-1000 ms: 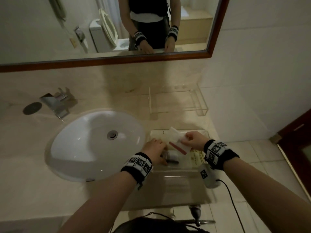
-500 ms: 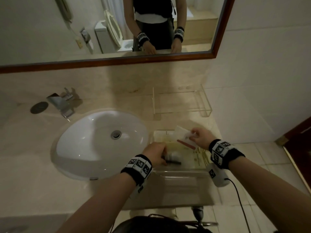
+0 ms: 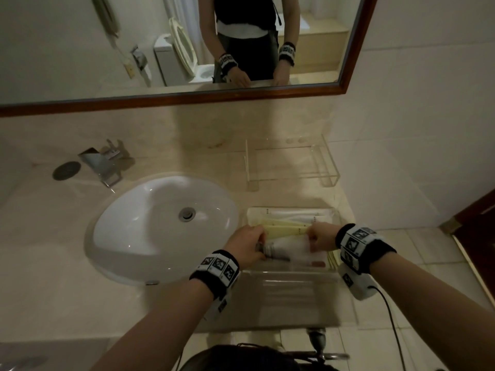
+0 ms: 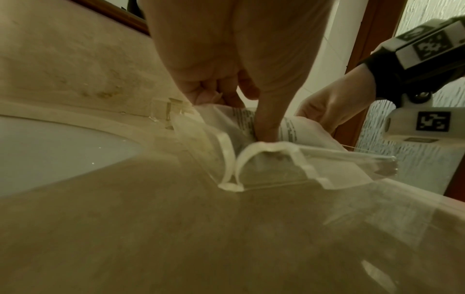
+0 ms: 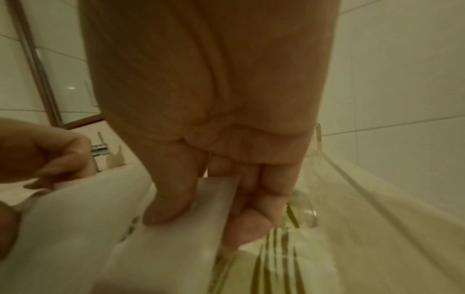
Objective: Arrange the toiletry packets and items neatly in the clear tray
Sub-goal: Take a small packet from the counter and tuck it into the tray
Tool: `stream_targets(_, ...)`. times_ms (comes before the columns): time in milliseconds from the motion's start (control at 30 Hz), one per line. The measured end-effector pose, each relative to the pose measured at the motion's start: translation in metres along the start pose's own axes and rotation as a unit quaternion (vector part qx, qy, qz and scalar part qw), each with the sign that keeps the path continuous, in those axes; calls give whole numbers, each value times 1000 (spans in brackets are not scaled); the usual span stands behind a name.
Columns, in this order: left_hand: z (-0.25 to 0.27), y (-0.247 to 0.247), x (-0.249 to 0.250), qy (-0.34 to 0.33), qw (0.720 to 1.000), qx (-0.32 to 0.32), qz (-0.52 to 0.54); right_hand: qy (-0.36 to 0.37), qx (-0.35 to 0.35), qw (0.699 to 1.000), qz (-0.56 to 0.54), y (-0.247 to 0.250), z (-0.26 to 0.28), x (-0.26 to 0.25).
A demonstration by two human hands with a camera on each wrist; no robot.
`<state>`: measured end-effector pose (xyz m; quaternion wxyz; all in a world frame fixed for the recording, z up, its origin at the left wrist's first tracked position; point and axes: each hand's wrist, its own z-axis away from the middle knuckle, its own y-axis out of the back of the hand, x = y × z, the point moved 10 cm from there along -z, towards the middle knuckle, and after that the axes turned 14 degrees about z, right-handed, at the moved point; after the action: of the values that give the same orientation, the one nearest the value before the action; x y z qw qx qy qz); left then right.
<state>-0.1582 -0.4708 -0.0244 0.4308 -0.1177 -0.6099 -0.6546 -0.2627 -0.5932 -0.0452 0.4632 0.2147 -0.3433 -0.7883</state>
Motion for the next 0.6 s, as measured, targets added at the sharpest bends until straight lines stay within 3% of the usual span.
stream_targets(233, -2, -4, -3, -8, 1000, -4, 0, -10, 21, 999, 43, 1, -3, -1)
stream_targets(433, -4, -7, -1, -54, 998, 9, -34, -31, 72, 996, 46, 21, 2, 6)
stream_targets(600, -3, -11, 4, -84, 994, 9, -70, -46, 75, 995, 50, 17, 3, 2)
